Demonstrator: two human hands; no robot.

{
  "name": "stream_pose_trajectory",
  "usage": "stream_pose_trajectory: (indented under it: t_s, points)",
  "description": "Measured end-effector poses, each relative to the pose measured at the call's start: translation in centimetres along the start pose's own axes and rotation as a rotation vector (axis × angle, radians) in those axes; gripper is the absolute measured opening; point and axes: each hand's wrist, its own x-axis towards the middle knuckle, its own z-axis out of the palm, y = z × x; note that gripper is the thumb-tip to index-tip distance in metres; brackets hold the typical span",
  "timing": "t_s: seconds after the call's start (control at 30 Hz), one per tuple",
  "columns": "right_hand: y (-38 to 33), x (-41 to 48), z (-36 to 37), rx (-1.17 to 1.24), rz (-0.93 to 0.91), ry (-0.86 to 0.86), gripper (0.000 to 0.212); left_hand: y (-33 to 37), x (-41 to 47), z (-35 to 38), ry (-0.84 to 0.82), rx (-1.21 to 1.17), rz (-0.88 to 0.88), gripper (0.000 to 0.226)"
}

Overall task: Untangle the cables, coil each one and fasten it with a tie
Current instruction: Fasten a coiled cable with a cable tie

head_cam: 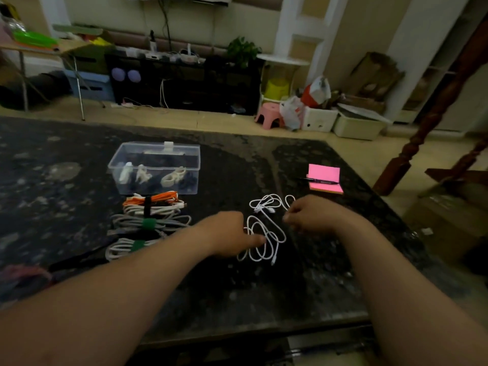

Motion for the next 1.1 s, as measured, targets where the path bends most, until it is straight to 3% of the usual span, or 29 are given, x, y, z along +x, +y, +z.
stream_pose_trajectory:
  t_s: [0.13, 0.2, 0.3, 0.43, 0.53, 0.6, 0.7, 0.77, 0.93, 1.1]
  points:
    - [-1.7, -0.7, 2.7, -0.140, -0.069, -0.128, 0.014, 0.5, 0.5, 0.8, 0.002, 0.026, -0.019, 0.024]
    - [-2.5, -1.0, 3.5, -0.086, -0.075, -0.124, 0.015, 0.1, 1.0, 0.7, 0.018, -0.039, -0.054, 0.020]
    - [-3.5, -1.7, 4.6, 0.159, -0.054, -0.150, 0.016, -0.7, 1.5, 0.2, 0.028, -0.302, -0.128, 0.012]
    - [-5.2, -2.5, 6.1, 0.461, -0.063, -0.167, 0.019, -1.4, 1.4, 0.6, 0.123, -0.753, -0.242, 0.034]
    - [-6.3, -2.9, 6.7, 0.472, -0.127, -0.061, 0.014, -2.0, 1.2, 1.8, 0.126, -1.032, -0.225, 0.045]
    - [-6.8, -3.3, 6.7, 0.452, -0.174, 0.028, 0.014, -1.8, 0.7, 1.8, 0.072, -1.203, -0.171, 0.038]
    - [-7.6, -4.0, 6.5, 0.523, -0.234, 0.018, 0.017, -1.2, -0.6, 0.2, -0.026, -1.374, -0.129, 0.042]
    - [-7.8, -4.6, 6.1, 0.528, -0.301, -0.005, 0.015, -1.4, -1.0, -0.4, -0.018, -1.388, -0.107, 0.040]
    - [-8.4, -6.0, 4.7, 0.772, -0.389, -0.059, 0.016, -3.0, -1.8, -2.4, 0.227, -1.243, -0.036, 0.020]
    - [-10.2, -4.9, 4.4, 0.683, -0.362, 0.207, 0.003, -5.2, -4.7, -6.0, 0.180, -1.215, 0.067, 0.028]
